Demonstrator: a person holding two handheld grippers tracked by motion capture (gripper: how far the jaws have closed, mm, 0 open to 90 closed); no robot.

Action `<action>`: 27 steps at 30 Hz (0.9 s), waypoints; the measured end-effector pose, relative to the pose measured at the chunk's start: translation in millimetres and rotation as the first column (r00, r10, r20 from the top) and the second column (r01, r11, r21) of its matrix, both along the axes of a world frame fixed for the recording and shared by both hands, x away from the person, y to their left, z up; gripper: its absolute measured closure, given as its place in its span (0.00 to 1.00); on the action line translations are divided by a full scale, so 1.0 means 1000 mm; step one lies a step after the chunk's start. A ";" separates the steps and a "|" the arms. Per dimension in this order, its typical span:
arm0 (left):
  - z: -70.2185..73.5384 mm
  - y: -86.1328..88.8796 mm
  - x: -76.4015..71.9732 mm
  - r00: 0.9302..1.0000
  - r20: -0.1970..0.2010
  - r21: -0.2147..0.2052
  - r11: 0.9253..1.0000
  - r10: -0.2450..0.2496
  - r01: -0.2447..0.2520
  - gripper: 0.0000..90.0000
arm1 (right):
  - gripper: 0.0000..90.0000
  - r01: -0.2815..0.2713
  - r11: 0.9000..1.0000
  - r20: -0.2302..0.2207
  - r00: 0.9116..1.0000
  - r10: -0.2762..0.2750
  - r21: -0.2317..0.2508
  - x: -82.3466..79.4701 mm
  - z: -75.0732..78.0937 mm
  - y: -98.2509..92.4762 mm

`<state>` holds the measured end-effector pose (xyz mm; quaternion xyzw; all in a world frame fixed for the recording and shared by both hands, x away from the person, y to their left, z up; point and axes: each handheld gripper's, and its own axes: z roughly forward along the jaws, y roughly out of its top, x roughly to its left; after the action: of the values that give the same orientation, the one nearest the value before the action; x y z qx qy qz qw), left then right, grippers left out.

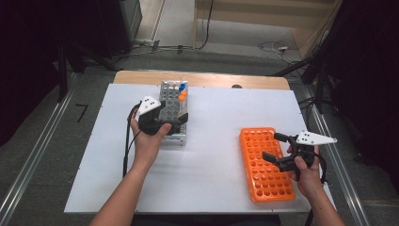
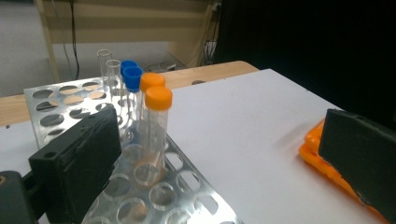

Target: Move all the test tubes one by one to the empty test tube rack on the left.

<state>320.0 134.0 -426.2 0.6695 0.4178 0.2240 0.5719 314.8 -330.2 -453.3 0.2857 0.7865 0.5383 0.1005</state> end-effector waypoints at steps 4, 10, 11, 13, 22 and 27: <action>-0.005 0.009 -0.020 1.000 0.009 -0.011 1.000 -0.027 0.028 0.00 | 0.00 0.007 1.000 0.000 1.000 -0.007 -0.007 0.001 -0.001 -0.001; -0.014 0.024 -0.045 0.999 0.003 0.011 0.999 -0.044 0.044 0.00 | 0.00 0.023 1.000 -0.003 1.000 -0.023 -0.013 0.001 -0.004 -0.003; -0.015 0.027 -0.048 0.999 0.003 0.012 0.999 -0.050 0.049 0.00 | 0.00 0.025 1.000 -0.005 1.000 -0.025 -0.013 0.001 -0.004 -0.004; -0.016 0.032 -0.056 0.999 0.011 0.016 0.999 -0.050 0.050 0.00 | 0.00 0.031 0.999 -0.004 1.000 -0.031 -0.014 0.002 -0.005 -0.006; -0.030 0.057 -0.078 0.998 -0.002 0.016 0.998 -0.061 0.061 0.00 | 0.00 0.049 0.999 -0.003 0.999 -0.049 -0.017 0.003 -0.007 -0.010; -0.037 0.069 -0.088 0.999 -0.008 0.016 0.999 -0.049 0.049 0.00 | 0.00 0.054 0.998 -0.002 0.999 -0.054 -0.019 0.004 -0.008 -0.012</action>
<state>231.7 203.5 -463.3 0.6852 0.4016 0.2107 0.5699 318.8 -342.0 -461.2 0.3067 0.7835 0.5277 0.1168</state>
